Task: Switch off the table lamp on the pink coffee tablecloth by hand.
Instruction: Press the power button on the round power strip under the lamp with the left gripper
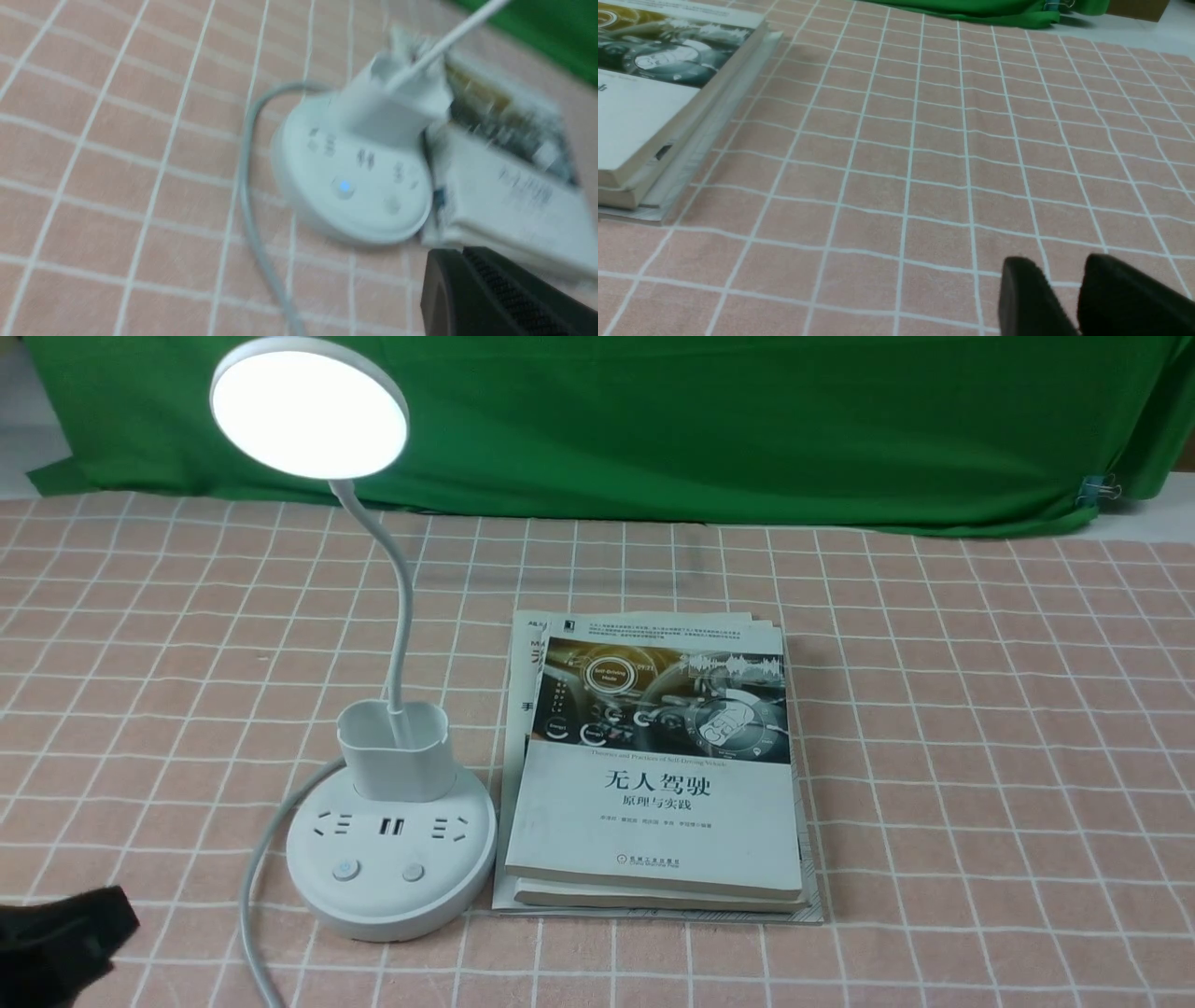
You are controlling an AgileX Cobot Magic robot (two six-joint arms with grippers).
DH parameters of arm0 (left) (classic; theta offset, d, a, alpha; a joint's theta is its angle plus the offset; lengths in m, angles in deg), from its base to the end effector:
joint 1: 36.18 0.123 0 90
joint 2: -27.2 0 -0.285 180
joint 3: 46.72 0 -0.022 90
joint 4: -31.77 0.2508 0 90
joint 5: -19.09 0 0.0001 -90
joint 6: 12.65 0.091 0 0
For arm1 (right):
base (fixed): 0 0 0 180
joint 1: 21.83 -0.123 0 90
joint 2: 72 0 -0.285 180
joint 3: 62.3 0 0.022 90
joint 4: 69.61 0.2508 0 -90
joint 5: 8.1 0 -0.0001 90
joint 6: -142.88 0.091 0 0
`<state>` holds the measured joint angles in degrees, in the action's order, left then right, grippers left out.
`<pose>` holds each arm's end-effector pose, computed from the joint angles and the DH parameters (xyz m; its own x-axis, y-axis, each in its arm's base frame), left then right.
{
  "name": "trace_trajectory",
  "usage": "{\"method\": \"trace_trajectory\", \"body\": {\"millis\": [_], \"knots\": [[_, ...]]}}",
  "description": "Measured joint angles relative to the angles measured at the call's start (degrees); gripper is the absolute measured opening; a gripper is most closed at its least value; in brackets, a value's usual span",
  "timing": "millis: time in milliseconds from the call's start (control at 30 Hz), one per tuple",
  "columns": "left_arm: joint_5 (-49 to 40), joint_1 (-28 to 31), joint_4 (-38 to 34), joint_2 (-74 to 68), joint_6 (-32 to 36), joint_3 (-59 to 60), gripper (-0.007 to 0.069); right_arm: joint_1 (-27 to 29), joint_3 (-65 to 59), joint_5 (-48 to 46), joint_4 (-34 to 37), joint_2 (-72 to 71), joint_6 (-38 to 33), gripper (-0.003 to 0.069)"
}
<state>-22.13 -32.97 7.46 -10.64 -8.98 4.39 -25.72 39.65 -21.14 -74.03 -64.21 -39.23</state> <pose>0.0959 -0.0194 0.2710 -0.6294 -0.2864 -0.7224 -0.0032 0.9306 -0.3661 0.0560 0.0022 0.1877 -0.1467 -0.1220 -0.9816 -0.0675 0.9913 -0.1131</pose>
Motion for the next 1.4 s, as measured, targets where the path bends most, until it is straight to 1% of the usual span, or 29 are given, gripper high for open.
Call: {"method": "trace_trajectory", "body": {"millis": [33, 133, 200, 267, 300, 367, 467, 533, 633, 800, 1033, 1400], "knots": [[-3.0, 0.0, 1.3, -4.3, 1.5, -2.2, 0.0004, 0.0, 0.0, 0.0, 0.0, 0.0, 0.0, 0.024], [-8.1, -0.3, 4.0, -14.6, 4.9, -6.8, 0.0004, 0.0, 0.0, 0.0, 0.0, 0.0, 0.0, 0.024], [-8.9, -1.9, 5.2, -20.6, 5.8, -9.1, 0.0004, 0.0, 0.0, 0.0, 0.0, 0.0, 0.0, 0.024], [-8.9, -5.7, 6.8, -27.3, 6.0, -11.7, 0.0001, 0.0, 0.0, 0.0, 0.0, 0.0, 0.0, 0.024], [-8.9, -6.2, 7.2, -28.5, 6.0, -12.3, 0.0, 0.0, 0.0, 0.0, 0.0, 0.0, 0.0, 0.024], [-8.9, -12.1, 9.9, -35.9, 5.1, -16.5, -0.0007, 0.0, 0.0, 0.0, 0.0, 0.0, 0.0, 0.024], [-10.5, -18.8, 13.5, -45.0, 2.6, -23.5, -0.0008, 0.0, 0.0, 0.0, 0.0, 0.0, 0.0, 0.024], [-12.1, -21.8, 14.8, -50.0, 2.0, -27.6, -0.0008, 0.0, 0.0, 0.0, 0.0, 0.0, 0.0, 0.024], [-13.5, -24.6, 15.3, -56.7, 1.7, -32.6, -0.0008, 0.0, 0.0, 0.0, 0.0, 0.0, 0.0, 0.024], [-13.2, -25.6, 15.8, -63.8, 1.7, -37.0, -0.0008, 0.0, 0.0, 0.0, 0.0, 0.0, 0.0, 0.024], [-12.6, -25.6, 17.0, -68.1, 1.7, -40.9, -0.0008, 0.0, 0.0, 0.0, 0.0, 0.0, 0.0, 0.024], [-12.8, -25.6, 17.0, -73.2, 1.7, -42.1, -0.0008, 0.0, 0.0, 0.0, 0.0, 0.0, 0.0, 0.024]]}}
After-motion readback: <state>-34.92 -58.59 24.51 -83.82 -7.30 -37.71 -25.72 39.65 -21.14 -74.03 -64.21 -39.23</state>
